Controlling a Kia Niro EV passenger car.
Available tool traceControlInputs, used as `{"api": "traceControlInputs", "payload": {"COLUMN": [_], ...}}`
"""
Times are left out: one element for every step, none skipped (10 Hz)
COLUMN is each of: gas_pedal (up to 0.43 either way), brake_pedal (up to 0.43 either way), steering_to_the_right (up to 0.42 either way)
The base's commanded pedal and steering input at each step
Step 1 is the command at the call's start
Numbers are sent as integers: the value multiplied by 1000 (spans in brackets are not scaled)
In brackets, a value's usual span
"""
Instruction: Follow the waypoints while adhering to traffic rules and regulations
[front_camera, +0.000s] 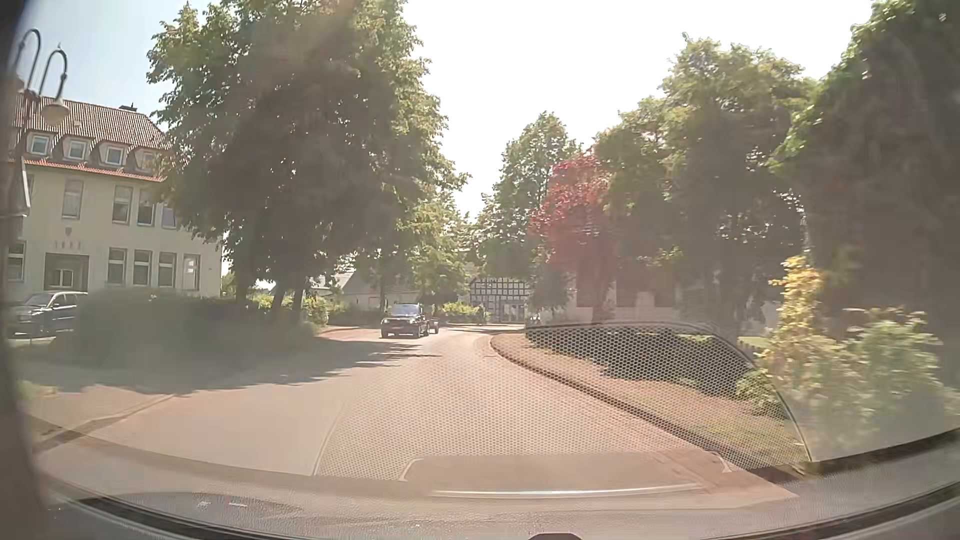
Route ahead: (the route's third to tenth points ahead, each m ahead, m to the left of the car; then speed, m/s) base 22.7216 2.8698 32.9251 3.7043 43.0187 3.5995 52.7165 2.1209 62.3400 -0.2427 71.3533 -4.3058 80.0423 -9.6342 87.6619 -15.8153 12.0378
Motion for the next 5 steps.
{"api": "traceControlInputs", "payload": {"gas_pedal": [130, 130, 130, 130, 118], "brake_pedal": [0, 0, 0, 0, 0], "steering_to_the_right": [-57, -54, -50, -48, -43]}}
